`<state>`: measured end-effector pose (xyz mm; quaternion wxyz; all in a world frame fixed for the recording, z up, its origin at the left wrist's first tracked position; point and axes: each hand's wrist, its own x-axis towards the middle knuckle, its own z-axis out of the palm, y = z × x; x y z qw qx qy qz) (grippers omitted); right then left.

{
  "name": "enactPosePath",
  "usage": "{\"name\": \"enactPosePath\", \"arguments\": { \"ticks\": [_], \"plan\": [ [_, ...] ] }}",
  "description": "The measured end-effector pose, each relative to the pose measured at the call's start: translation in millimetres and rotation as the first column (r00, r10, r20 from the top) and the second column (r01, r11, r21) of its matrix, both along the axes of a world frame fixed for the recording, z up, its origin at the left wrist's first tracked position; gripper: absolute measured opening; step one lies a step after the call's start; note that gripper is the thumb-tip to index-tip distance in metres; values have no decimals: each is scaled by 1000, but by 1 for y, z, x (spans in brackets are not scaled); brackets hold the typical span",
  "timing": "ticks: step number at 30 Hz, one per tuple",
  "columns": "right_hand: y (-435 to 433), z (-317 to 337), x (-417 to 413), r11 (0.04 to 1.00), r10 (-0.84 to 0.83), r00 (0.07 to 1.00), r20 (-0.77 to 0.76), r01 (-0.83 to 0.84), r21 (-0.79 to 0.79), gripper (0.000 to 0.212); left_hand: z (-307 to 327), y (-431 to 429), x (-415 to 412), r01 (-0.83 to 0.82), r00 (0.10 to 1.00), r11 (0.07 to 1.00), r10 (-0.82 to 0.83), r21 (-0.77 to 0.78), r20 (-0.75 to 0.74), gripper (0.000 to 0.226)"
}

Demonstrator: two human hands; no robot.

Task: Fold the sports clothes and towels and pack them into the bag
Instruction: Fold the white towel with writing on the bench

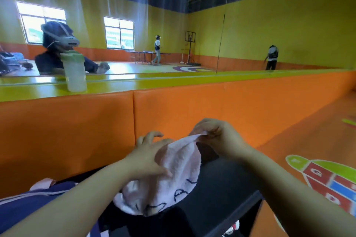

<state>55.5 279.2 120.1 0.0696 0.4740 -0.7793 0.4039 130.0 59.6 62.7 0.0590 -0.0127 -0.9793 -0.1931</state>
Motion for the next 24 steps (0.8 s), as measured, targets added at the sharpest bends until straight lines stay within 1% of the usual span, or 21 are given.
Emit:
{"name": "enactPosePath", "arguments": {
  "ticks": [2, 3, 6, 8, 10, 13, 16, 18, 21, 24],
  "plan": [
    [10, 16, 10, 1000, -4, 998, -68, 4, -12, 26, 16, 7, 1, 54, 999, 998, -54, -28, 0, 88],
    [16, 23, 13, 1000, -22, 996, -86, 20, -23, 25, 23, 9, 3, 81, 996, 996, -81, -27, -22, 80],
    [34, 40, 17, 986, -161, 980, -121, 155, -54, 37, 33, 14, 13, 103, 986, 995, -101, 9, -133, 34],
    [45, 48, 20, 966, -254, 963, -89, 249, -65, 42, 36, 13, 21, 89, 979, 996, -82, 30, -184, 35],
    [52, 56, 22, 948, -317, 946, -63, 313, -63, 44, 39, 9, 30, 69, 977, 995, -52, 75, -205, 33],
    [60, 67, 26, 917, -396, 912, -109, 389, -83, 45, 44, 2, 42, 6, 978, 1000, 1, 31, -209, 25],
    [66, 82, 28, 874, -474, 874, -104, 454, -175, 36, 48, -11, 54, -59, 967, 998, 48, -37, -252, 25],
    [71, 93, 27, 830, -541, 833, -119, 505, -236, 28, 53, -20, 61, -135, 954, 989, 112, -65, -277, 26],
    [76, 107, 28, 777, -610, 779, -148, 550, -305, 22, 67, -33, 73, -271, 908, 960, 232, -67, -348, 26],
    [84, 121, 30, 712, -671, 731, -124, 588, -383, 22, 88, -45, 88, -372, 855, 927, 325, -40, -405, 26]
  ]
}}
